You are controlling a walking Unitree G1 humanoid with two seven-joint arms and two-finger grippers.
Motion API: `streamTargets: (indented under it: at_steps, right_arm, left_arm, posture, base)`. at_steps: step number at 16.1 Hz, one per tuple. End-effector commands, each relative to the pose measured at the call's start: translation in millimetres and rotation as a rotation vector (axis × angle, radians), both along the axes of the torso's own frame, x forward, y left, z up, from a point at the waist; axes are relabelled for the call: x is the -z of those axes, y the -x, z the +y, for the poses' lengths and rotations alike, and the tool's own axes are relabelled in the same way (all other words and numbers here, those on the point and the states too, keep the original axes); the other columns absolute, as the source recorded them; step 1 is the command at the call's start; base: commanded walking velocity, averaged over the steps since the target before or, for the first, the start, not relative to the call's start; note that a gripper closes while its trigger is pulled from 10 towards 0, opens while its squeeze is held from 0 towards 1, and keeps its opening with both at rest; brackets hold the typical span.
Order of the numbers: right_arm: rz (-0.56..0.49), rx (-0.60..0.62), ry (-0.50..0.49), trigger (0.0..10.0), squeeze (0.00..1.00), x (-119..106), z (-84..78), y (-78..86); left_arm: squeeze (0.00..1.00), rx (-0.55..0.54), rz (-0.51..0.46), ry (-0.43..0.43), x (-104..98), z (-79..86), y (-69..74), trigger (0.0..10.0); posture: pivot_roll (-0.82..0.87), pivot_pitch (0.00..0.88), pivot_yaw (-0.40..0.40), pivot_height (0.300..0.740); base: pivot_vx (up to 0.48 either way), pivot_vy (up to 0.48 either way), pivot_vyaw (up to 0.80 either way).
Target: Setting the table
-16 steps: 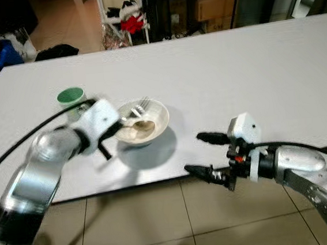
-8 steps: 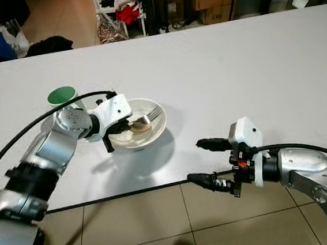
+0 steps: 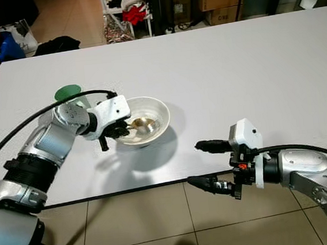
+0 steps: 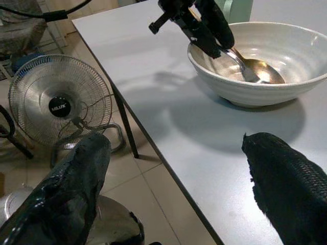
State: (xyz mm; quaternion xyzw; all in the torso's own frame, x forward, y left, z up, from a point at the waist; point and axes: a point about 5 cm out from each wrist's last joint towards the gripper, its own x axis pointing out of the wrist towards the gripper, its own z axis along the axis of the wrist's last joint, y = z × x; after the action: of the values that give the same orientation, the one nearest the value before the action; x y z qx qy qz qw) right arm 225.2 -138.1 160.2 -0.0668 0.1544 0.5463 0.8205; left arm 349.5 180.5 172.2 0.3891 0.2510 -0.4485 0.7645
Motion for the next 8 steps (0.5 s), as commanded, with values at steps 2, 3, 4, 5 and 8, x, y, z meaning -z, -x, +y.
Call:
streamTargets:
  at_steps: [2,3,4,5,8]
  right_arm:
    - [-0.004,-0.033,-0.010,10.0,0.00,-3.1,3.1,3.4]
    - [-0.004,-0.028,-0.013,10.0,0.00,-3.4,2.2,3.5]
    - [-0.004,-0.006,-0.024,10.0,0.00,-3.9,0.7,3.9]
    - [-0.002,0.015,-0.036,10.0,0.00,-4.1,0.0,4.3]
    - [0.012,0.127,-0.176,10.0,0.00,-10.7,3.8,6.0]
  left_arm:
    - [1.00,0.029,-0.052,0.006,-20.4,0.2,-5.1,10.0]
    - [1.00,0.019,-0.093,0.045,-28.7,-1.7,-7.0,10.0]
    - [0.72,-0.010,-0.130,0.148,-41.7,-5.8,-6.7,10.0]
    - [0.34,-0.022,-0.149,0.220,-49.3,-8.1,-4.0,10.0]
    - [0.00,-0.109,-0.166,0.479,-51.0,-10.8,24.7,10.0]
  posture:
    - [-0.06,0.047,0.088,0.740]
    - [-0.06,0.045,0.088,0.740]
    - [-0.06,0.040,0.090,0.740]
    - [-0.06,0.038,0.092,0.740]
    - [-0.07,0.033,0.097,0.740]
  base:
    - [0.000,0.000,0.00]
    - [0.000,0.000,0.00]
    - [0.000,0.000,0.00]
    - [0.000,0.000,0.00]
    - [0.000,0.000,0.00]
